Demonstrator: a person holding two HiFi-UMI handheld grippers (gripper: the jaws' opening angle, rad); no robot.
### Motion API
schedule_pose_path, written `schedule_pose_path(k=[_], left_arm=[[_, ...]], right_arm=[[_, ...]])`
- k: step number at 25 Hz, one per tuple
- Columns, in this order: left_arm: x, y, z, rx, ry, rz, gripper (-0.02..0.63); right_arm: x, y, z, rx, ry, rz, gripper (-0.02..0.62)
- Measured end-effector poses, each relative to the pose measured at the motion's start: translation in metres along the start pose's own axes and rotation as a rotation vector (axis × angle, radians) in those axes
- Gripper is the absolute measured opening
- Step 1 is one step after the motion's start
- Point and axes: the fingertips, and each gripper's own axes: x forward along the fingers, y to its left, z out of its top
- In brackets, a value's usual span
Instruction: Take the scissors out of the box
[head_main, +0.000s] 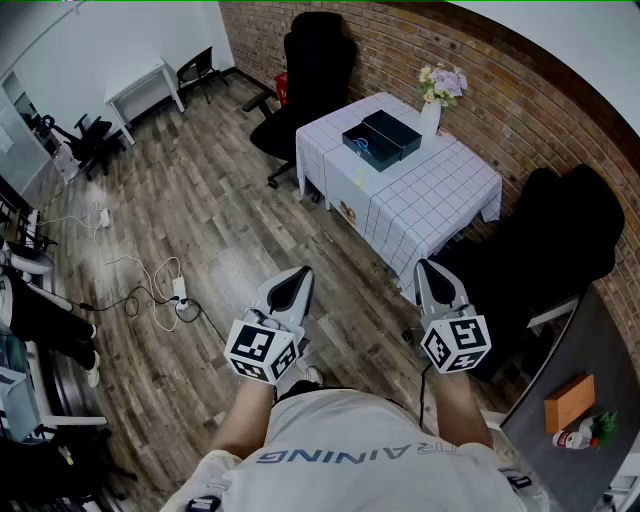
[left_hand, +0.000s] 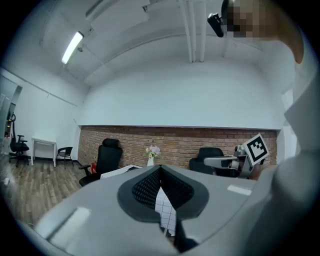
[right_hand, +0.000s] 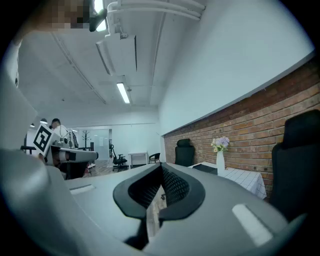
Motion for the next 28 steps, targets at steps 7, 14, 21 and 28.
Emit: schedule_pose_path(k=[7, 14, 21, 28], left_arm=[[0.003, 0.011, -0.004, -0.006, -0.001, -0.015, 0.003], [0.005, 0.031, -0.002, -0.020, 0.005, -0.024, 0.003], [-0.002, 0.072, -0.010, -0.041, 0.004, -0.026, 0.003], [-0.001, 0.121, -0.025, -0.031, 0.035, -0.019, 0.003]], right_arm=[[0.010, 0.005, -0.005, -0.006, 0.014, -0.016, 0.014], [0.029, 0.011, -0.008, 0.001, 0.031, -0.029, 0.014], [0.064, 0.038, -0.023, -0.008, 0.059, -0.026, 0.014], [0.099, 0.065, -0.036, -0.012, 0.073, -0.040, 0.014]])
